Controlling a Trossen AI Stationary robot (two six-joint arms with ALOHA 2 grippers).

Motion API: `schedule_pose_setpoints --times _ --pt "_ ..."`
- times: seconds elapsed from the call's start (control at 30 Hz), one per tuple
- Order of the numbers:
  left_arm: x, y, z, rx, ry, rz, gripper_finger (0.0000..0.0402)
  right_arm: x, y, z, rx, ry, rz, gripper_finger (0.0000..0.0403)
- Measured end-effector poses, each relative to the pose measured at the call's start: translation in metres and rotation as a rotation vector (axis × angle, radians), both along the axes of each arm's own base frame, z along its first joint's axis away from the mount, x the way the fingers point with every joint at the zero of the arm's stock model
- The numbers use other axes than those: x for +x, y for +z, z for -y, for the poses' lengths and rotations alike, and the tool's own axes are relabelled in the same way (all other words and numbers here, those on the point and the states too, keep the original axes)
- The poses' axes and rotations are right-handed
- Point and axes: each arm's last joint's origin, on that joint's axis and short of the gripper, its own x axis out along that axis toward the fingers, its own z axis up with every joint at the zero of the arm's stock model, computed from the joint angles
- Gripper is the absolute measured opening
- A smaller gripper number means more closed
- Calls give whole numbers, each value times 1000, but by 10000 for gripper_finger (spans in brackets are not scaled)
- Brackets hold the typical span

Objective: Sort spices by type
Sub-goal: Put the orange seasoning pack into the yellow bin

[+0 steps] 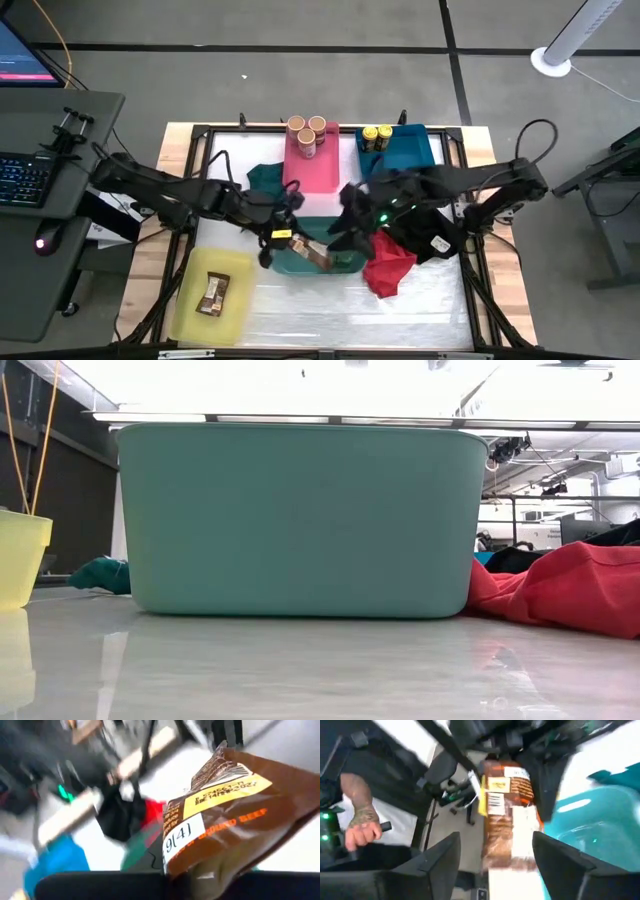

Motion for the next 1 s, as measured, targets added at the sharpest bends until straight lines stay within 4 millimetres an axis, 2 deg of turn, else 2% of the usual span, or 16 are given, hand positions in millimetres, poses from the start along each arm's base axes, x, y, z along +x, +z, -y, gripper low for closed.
schedule_pose_setpoints --times 0.13,0.23,0.3,0.37,0.53,0.67,0.87,1.0 --pt "-24 -7 -11 -7 161 -200 10 -22 11 14 -71 -98 -21 248" --pt "-50 -16 -21 -32 393 -361 8 -38 12 22 -152 -191 -83 249" --pt "-71 -24 -23 -101 559 -436 7 -46 13 25 -196 -245 -115 249" --pt "-92 -32 -16 -228 697 -448 7 -51 10 27 -241 -281 -154 249" --pt "-136 -47 25 -550 891 -359 6 -53 3 28 -315 -320 -218 249" --pt "-156 -62 68 -635 923 -384 6 -53 1 31 -357 -340 -233 249" --pt "-170 -91 122 -477 1007 -551 5 -53 0 39 -369 -364 -244 249" --pt "-178 -98 145 -349 1129 -524 5 -52 0 43 -371 -377 -246 249"
